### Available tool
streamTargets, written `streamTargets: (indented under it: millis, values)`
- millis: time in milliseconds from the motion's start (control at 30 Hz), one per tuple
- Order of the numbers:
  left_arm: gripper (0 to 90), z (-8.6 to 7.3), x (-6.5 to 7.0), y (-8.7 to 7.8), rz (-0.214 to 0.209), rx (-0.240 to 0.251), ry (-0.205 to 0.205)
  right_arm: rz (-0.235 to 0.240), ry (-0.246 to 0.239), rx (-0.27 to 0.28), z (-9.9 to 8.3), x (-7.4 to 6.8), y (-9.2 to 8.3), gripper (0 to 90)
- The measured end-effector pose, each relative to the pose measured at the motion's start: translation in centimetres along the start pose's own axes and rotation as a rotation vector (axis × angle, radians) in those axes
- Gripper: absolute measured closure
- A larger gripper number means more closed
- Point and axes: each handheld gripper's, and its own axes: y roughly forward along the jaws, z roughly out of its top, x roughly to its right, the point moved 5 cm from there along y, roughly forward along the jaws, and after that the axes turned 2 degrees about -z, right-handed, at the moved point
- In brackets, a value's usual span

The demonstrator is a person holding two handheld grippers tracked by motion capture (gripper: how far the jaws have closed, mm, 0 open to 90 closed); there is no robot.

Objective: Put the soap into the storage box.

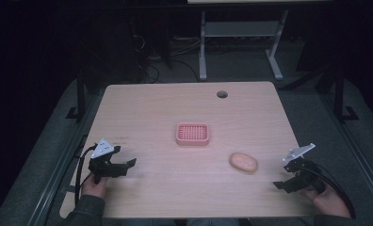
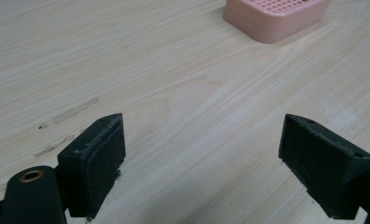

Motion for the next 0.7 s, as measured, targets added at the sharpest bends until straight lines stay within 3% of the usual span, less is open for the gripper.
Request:
streamTargets:
  millis: [700]
  values:
    - [14.3, 0.0, 0.1, 0.1, -0.004, -0.005, -0.002, 0.025, -0.120, -0.047, 5.1, -1.4, 0.3, 19.4]
